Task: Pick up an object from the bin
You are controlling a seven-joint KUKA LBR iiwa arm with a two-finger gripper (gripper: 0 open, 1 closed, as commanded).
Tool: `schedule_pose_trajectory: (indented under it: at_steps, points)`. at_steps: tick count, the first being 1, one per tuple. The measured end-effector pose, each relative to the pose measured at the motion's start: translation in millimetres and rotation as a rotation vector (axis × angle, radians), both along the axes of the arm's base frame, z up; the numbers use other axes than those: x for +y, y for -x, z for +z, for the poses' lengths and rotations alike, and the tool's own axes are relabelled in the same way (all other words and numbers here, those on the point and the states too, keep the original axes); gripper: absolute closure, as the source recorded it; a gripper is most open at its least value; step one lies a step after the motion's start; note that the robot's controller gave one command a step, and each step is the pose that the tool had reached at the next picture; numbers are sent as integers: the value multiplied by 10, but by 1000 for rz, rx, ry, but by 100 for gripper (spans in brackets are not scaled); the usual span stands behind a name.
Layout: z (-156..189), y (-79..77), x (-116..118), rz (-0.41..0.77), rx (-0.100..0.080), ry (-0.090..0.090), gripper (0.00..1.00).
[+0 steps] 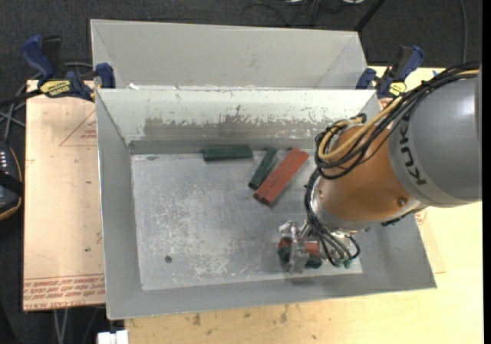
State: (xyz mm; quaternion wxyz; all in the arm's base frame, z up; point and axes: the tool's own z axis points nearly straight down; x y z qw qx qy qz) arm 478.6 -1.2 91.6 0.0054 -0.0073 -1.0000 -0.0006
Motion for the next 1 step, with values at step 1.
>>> schedule_pose_trajectory:
  at_steps: [1]
  points:
    - [191, -25, 0, -1, -9, 0, 100]
